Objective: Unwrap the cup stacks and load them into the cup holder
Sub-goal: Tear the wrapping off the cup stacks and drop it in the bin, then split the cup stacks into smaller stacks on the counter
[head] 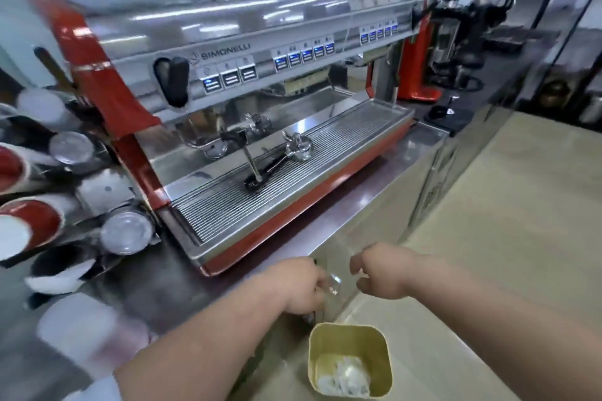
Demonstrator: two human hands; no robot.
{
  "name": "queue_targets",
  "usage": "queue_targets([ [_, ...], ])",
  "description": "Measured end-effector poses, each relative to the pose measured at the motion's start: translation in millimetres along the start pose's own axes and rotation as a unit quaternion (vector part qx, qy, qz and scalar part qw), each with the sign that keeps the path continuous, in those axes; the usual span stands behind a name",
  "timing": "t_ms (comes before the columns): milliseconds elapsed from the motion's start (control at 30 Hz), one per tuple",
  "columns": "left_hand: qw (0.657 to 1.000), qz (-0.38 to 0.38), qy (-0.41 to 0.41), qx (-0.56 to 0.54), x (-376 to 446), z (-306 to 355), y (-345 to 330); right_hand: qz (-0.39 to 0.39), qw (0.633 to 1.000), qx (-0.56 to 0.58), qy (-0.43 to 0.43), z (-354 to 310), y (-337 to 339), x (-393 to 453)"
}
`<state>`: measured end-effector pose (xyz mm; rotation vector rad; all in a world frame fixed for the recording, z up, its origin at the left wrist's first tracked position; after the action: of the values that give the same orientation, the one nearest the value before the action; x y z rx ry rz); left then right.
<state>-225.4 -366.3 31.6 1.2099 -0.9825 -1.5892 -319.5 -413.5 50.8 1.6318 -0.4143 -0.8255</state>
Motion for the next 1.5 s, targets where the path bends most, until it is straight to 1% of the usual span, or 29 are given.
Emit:
queue_targets([
  [100, 0.999, 0.027, 0.029, 0.002, -23.2, -18.0, 22.3, 0.035, 0.998, -0.02, 0.043, -23.2, 30.9, 10.0],
  [167, 0.997, 0.045, 0.064, -0.001, -43.2, -34.9, 31.0, 0.057, 0.995, -0.024, 0.078, -45.4, 46.5, 18.5],
  [367, 0.98, 0.094, 0.166, -0.058, -121.1, -92.6, 40.6, 0.105, 0.975, 0.044, 0.191, -129.7, 78.3, 34.8],
  [433, 0.974, 0.109, 0.193, -0.042, -153.9, -112.1, 41.8, 0.126, 0.96, 0.058, 0.245, -168.3, 84.1, 38.7],
  [600, 0.952, 0.161, 0.256, -0.053, -227.2, -160.6, 47.0, 0.118, 0.937, 0.075, 0.319, -241.8, 78.6, 47.6],
  [667, 0.939, 0.181, 0.285, -0.065, -254.7, -179.0, 51.0, 0.112, 0.933, 0.079, 0.332, -265.1, 75.0, 53.7],
  [800, 0.915, 0.219, 0.33, -0.068, -304.8, -211.7, 58.6, 0.124, 0.916, 0.085, 0.372, -314.1, 77.3, 57.4],
  [867, 0.911, 0.229, 0.338, -0.066, -320.0, -225.1, 55.4, 0.14, 0.91, 0.104, 0.376, -332.3, 85.0, 57.1],
  [933, 0.905, 0.24, 0.345, -0.074, -330.1, -238.1, 47.2, 0.161, 0.909, 0.124, 0.365, -347.4, 90.9, 60.8],
  [1000, 0.893, 0.256, 0.359, -0.092, -335.4, -251.2, 35.5, 0.167, 0.909, 0.153, 0.349, -359.5, 92.8, 65.0],
  [1167, 0.875, 0.271, 0.367, -0.162, -325.8, -275.4, -2.7, 0.152, 0.918, 0.189, 0.314, -384.7, 78.2, 78.4],
  [1267, 0.87, 0.269, 0.358, -0.207, -312.6, -283.0, -24.8, 0.143, 0.925, 0.193, 0.295, -392.2, 68.8, 81.6],
  [1367, 0.868, 0.252, 0.342, -0.257, -298.9, -285.0, -50.5, 0.136, 0.93, 0.197, 0.278, -397.5, 61.2, 81.4],
  [1433, 0.861, 0.245, 0.336, -0.292, -292.8, -289.6, -69.4, 0.136, 0.933, 0.205, 0.262, -400.5, 57.3, 81.2],
  [1500, 0.85, 0.257, 0.328, -0.323, -289.7, -290.5, -81.0, 0.133, 0.933, 0.232, 0.239, -401.0, 53.8, 78.6],
])
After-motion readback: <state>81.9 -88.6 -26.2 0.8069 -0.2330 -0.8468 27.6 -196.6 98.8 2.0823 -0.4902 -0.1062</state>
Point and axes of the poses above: each hand's wrist, its own x-axis towards the middle knuckle, its own y-axis out of the back of the hand, z = x × y, the point moved 10 cm from there along x, towards the middle knuckle, and after that the axes turned 8 degrees about z, right-handed, at the moved point
